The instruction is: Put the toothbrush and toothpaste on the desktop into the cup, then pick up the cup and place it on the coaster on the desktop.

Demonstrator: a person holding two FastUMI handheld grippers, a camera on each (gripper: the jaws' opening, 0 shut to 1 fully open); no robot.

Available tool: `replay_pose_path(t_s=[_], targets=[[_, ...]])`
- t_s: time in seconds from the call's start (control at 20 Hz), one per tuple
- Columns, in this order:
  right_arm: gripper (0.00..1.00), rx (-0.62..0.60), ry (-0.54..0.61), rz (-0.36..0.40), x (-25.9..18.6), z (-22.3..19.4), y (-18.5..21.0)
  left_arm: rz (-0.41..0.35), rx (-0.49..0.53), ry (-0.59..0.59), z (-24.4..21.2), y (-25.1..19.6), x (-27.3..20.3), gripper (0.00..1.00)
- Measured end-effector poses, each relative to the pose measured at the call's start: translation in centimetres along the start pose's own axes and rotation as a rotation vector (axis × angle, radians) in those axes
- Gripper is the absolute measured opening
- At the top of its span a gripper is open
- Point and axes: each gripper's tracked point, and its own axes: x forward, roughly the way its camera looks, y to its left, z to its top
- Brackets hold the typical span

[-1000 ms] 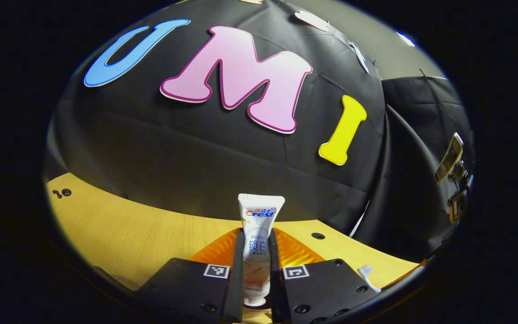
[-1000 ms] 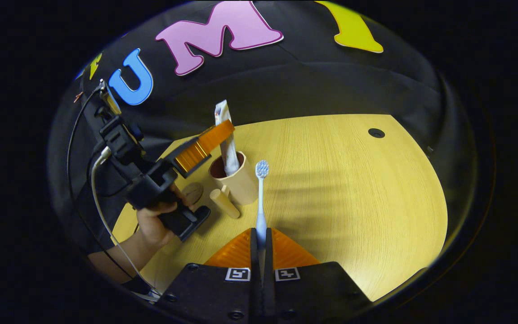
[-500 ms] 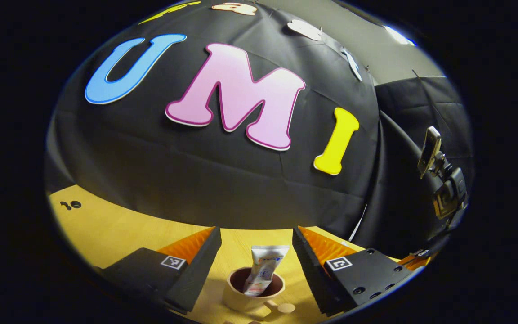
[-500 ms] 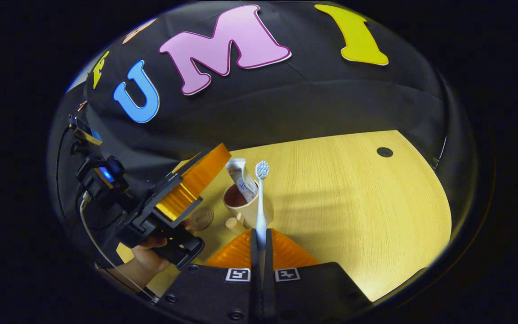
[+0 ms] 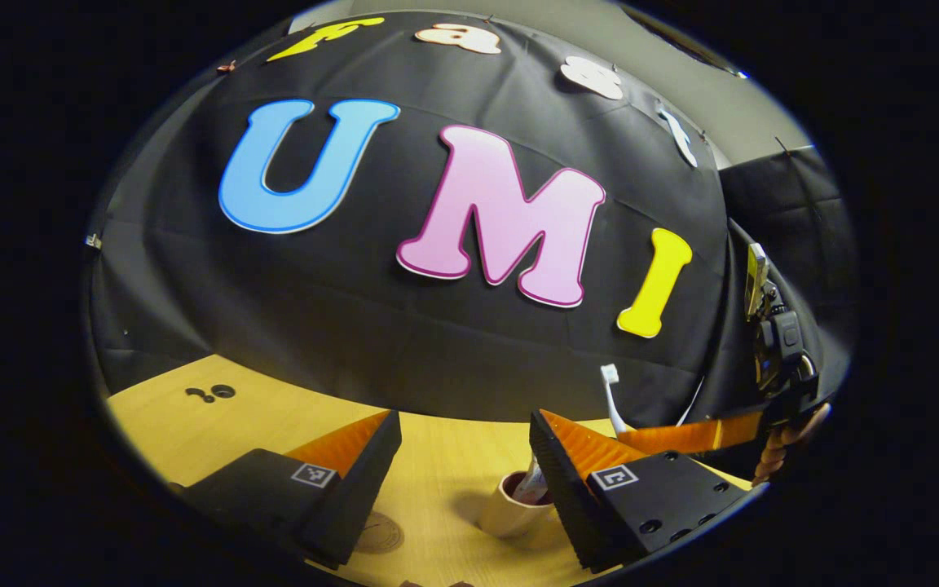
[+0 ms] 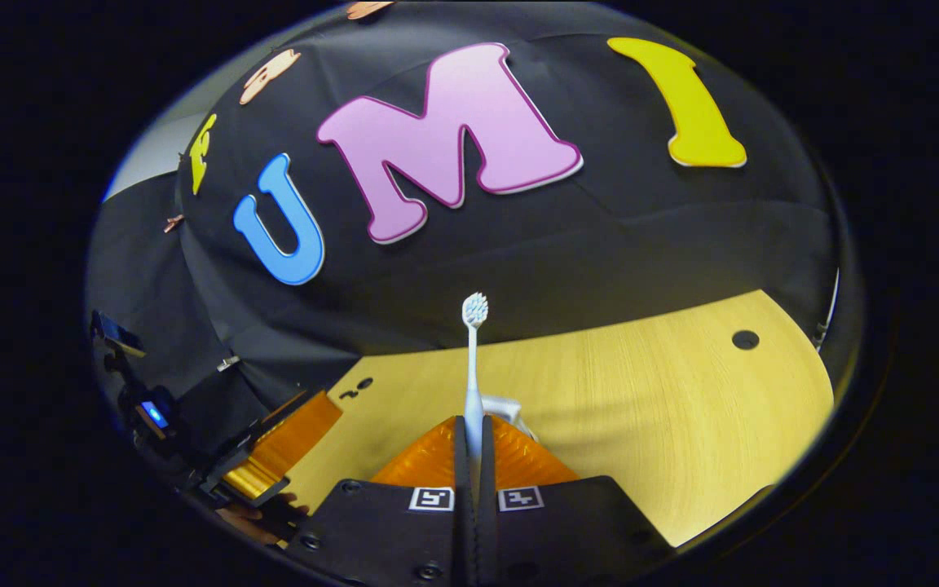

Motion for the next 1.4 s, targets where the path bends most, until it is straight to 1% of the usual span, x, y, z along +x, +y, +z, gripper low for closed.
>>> replay_pose_path(t_s=[0.1, 0.25, 0.4, 0.45, 0.5, 0.6, 0.75, 0.85, 0.9, 0.95, 1.0, 1.05, 1.15, 1.25, 1.4], targets=[[0.05, -0.032, -0.066, 0.014, 1.3, 0.9, 0.7, 0.015, -0.019, -0.008, 0.4, 0.8, -1.6, 0.98], [0.05, -0.104, -0.149, 0.047, 2.8, 1.0, 1.7, 0.033, -0.035, -0.005, 0.1, 2.0, -2.9, 0.98], [0.05, -0.202, -0.271, 0.034, 3.5, 1.2, 1.5, 0.037, -0.044, -0.009, -0.5, 2.7, -3.6, 0.98], [0.05, -0.216, -0.299, 0.034, 3.9, 1.1, 1.5, 0.037, -0.046, -0.007, -0.8, 2.8, -3.7, 0.98], [0.05, -0.222, -0.307, 0.036, 4.5, 0.6, 1.5, 0.037, -0.052, -0.003, -1.2, 3.1, -3.9, 0.97], [0.05, -0.249, -0.286, 0.027, 5.5, -1.0, 1.1, 0.035, -0.072, 0.002, -1.8, 3.2, -4.1, 0.98], [0.05, -0.289, -0.285, 0.008, 5.9, -2.1, 0.7, 0.041, -0.077, 0.012, -2.6, 3.2, -4.2, 0.98], [0.06, -0.286, -0.266, -0.006, 6.0, -3.1, 0.2, 0.038, -0.075, 0.017, -2.9, 2.9, -4.2, 0.98], [0.09, -0.273, -0.243, -0.003, 6.1, -3.9, 0.1, 0.036, -0.072, 0.023, -3.2, 2.8, -4.2, 0.98], [0.11, -0.259, -0.224, 0.002, 6.2, -4.5, 0.0, 0.034, -0.068, 0.027, -3.4, 2.6, -4.2, 0.98], [0.15, -0.254, -0.209, 0.0, 6.3, -5.0, -0.1, 0.032, -0.063, 0.034, -3.6, 2.4, -4.4, 0.98], [0.17, -0.253, -0.199, 0.0, 5.8, -5.4, -0.2, 0.03, -0.058, 0.043, -3.9, 2.1, -4.5, 0.98], [0.55, -0.248, -0.188, 0.024, 4.8, -5.9, 0.2, 0.032, -0.048, 0.062, -4.3, 1.9, -4.6, 0.98], [0.92, -0.257, -0.181, 0.015, 3.8, -6.0, 0.2, 0.038, -0.046, 0.078, -4.4, 1.6, -4.9, 0.98], [0.92, -0.247, -0.154, -0.007, 2.0, -5.7, -0.3, 0.054, -0.065, 0.108, -4.5, 1.2, -4.9, 0.98]])
